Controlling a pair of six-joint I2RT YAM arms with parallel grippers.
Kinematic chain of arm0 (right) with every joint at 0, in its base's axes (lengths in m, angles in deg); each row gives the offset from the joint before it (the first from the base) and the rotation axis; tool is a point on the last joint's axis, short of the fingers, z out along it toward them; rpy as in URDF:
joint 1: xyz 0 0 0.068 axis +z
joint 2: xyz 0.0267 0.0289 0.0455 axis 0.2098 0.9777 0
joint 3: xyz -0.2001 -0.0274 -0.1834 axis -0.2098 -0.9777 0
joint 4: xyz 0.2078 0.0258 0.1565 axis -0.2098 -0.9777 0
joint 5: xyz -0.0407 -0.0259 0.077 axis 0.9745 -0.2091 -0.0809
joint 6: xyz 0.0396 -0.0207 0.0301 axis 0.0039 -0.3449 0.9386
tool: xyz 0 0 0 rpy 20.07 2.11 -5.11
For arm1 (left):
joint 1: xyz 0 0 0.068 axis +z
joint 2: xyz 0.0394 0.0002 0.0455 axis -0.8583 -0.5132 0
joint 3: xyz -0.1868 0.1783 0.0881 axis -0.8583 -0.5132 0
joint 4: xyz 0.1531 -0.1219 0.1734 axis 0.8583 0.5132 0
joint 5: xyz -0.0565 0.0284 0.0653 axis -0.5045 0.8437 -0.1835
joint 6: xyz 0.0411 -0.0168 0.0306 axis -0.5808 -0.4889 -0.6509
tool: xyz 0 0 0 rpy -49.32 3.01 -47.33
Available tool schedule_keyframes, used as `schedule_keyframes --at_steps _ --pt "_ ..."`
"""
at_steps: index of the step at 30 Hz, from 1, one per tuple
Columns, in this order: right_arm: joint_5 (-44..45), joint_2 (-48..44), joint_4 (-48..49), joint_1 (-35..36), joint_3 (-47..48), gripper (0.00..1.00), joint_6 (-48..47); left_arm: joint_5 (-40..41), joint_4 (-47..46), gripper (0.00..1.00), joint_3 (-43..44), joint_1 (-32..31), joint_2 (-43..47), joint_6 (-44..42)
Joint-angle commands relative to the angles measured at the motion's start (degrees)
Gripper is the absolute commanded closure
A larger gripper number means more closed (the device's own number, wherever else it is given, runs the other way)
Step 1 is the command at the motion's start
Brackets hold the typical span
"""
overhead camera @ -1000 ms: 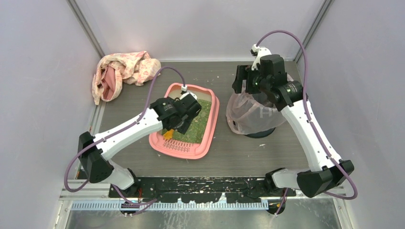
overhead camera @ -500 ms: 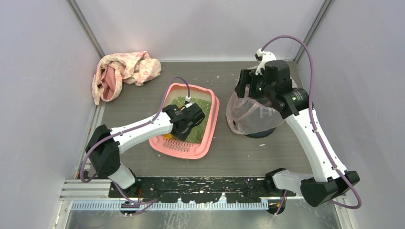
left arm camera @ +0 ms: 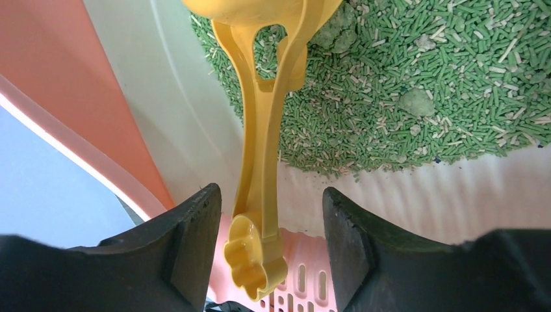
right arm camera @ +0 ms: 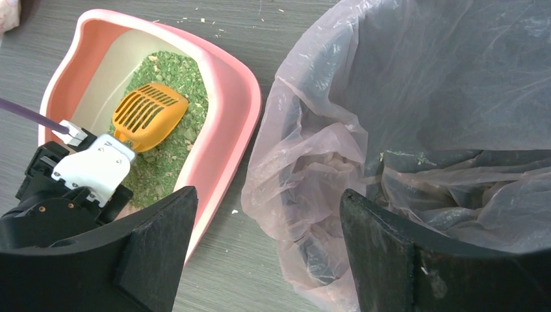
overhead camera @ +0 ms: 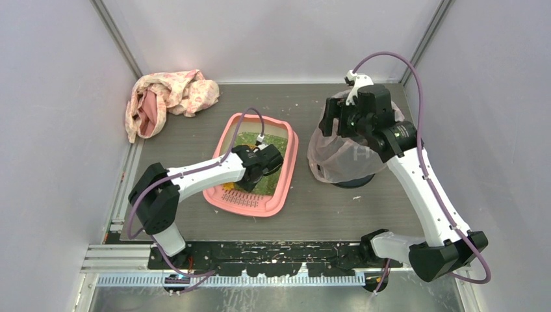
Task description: Clean the litter box
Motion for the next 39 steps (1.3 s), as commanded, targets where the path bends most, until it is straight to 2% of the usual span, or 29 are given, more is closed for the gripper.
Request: schedule_keyframes --at_steps 1,7,9,12,14,18,24,28,32,39 --pt "0.8 -1.4 2.1 -0.2 -0.5 0.15 -0.1 3.1 -0.4 0.44 0.1 0.0 0.2 -0.7" --pt "0.8 -1.5 2.5 -0.2 -1.2 0.15 0.3 4.5 0.7 0.62 -0.1 0.0 0.5 -0.6" --pt "0.8 -1.7 2.7 -0.2 -1.6 0.15 0.4 4.8 0.5 0.73 -0.4 0.0 0.8 -0.4" --pt "0.8 -2.0 2.7 -0.2 -2.0 0.15 0.6 5.4 0.7 0.79 -0.7 0.0 0.7 -0.2" --pt "0.8 -2.1 2.8 -0.2 -2.0 0.15 0.5 5.7 0.9 0.9 -0.6 0.0 0.7 0.1" --pt "0.8 -1.9 2.7 -0.2 -2.0 0.15 0.6 6.2 1.3 1.0 -0.3 0.0 1.2 0.3" --pt "0.8 -1.9 2.5 -0.2 -1.8 0.15 0.7 9.7 3.4 1.0 2.2 0.0 4.2 -0.8" --pt "0.8 -1.6 2.5 -0.2 -1.7 0.15 0.5 9.6 6.9 1.0 7.0 0.0 5.2 -2.4" --pt "0.2 -1.2 2.5 -0.1 -0.9 0.15 0.6 7.1 10.9 1.0 12.5 0.0 5.6 -4.5" --pt "-0.5 -0.4 2.1 -0.2 2.2 0.15 0.0 -1.8 21.4 1.0 28.3 0.0 5.4 -5.9"
